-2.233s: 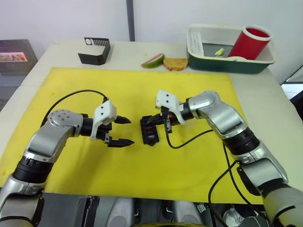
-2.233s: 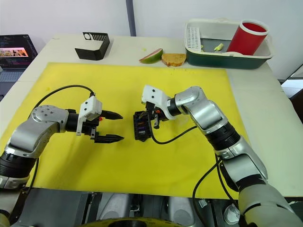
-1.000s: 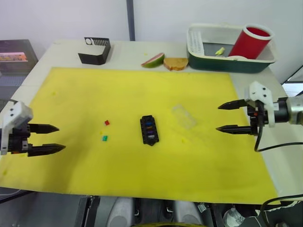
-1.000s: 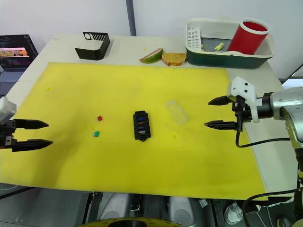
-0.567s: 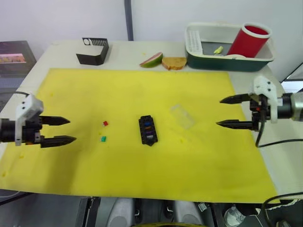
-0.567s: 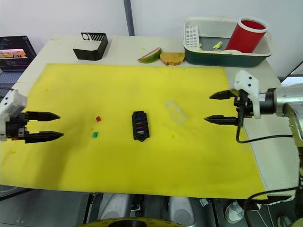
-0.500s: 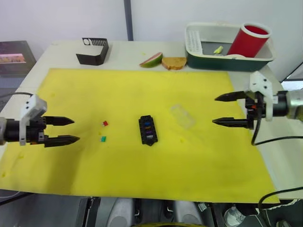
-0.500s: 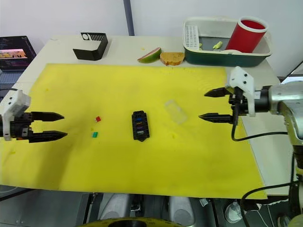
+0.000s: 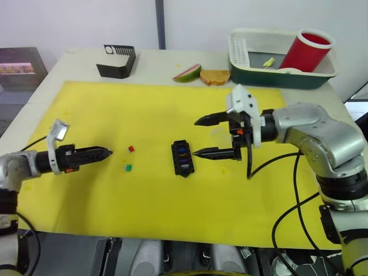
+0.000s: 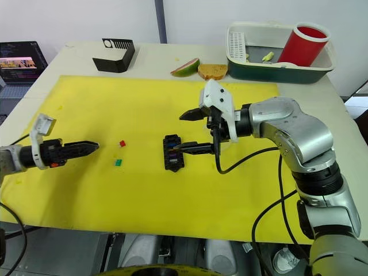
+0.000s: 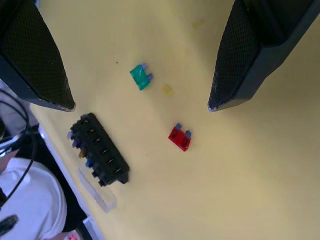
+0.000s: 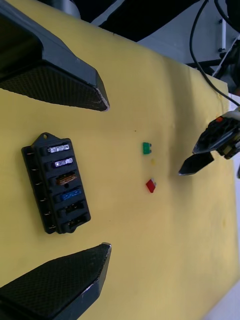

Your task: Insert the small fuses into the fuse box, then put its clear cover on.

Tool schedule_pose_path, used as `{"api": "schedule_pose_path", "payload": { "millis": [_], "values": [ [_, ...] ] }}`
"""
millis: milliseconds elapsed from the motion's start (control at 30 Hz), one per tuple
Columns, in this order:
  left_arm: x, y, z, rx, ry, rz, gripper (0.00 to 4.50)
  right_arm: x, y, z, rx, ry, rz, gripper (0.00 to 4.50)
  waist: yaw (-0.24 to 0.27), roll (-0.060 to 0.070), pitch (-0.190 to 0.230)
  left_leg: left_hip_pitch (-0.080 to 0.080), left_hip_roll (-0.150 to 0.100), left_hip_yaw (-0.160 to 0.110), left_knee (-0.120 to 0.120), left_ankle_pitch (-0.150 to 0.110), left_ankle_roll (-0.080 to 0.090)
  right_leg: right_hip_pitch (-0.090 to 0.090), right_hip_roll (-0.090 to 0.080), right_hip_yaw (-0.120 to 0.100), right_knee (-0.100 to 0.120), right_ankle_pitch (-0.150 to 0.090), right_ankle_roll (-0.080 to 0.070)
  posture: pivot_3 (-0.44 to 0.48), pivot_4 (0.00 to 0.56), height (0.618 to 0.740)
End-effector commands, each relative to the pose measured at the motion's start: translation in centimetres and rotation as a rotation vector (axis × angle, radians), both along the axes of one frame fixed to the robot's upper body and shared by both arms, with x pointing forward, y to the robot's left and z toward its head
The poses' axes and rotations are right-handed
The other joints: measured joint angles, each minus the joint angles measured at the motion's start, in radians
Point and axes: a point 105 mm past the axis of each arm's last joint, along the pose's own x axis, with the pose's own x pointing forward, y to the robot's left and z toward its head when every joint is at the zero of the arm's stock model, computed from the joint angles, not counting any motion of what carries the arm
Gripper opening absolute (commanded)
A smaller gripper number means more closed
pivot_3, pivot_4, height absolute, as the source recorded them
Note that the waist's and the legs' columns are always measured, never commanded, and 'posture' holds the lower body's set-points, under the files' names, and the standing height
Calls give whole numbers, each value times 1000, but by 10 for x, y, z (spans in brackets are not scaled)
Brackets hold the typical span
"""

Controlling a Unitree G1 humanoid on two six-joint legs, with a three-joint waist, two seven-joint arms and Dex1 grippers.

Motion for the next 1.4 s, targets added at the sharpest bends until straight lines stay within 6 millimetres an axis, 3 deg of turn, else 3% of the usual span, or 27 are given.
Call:
{"api": "schedule_pose_path", "payload": {
  "millis": [33,433,667,1067,1133,1233,1400],
  "values": [
    [6,-11,-1,-35,35,-14,4500,-8,3,9,22,-40,24,4446,2,0,0,0,0,0,0,0,0,0,0,0,0,0,0,0,150,740],
    [34,-29,-21,-50,100,-22,4500,-9,4,7,53,-29,-26,4446,16,-1,0,2,0,0,1,0,1,2,2,-1,1,0,0,0,150,740],
    [32,-51,-32,-7,136,-163,4500,-7,0,7,49,-45,-56,4446,28,-1,-1,2,-1,0,2,0,1,4,2,-1,1,0,0,0,150,740],
    [40,-58,-32,2,118,-200,4500,-6,1,2,33,-44,-79,4446,51,-1,-1,2,-2,-1,2,-1,3,5,2,-1,0,0,1,0,150,740],
    [42,-57,-32,7,114,-190,3953,-5,2,2,32,-44,-79,4500,52,-1,-1,2,-3,-2,2,-1,4,6,2,-1,0,0,1,0,150,740],
    [43,-54,-35,14,117,-176,2687,-5,3,1,31,-45,-78,4500,49,-1,-1,2,-3,-2,3,-2,5,6,1,-1,-1,0,1,0,150,740],
    [44,-48,-41,22,122,-136,2687,-4,5,1,29,-46,-72,4500,49,-1,-1,2,-3,-1,3,-2,5,6,1,-1,-1,0,1,0,150,740]
  ]
}}
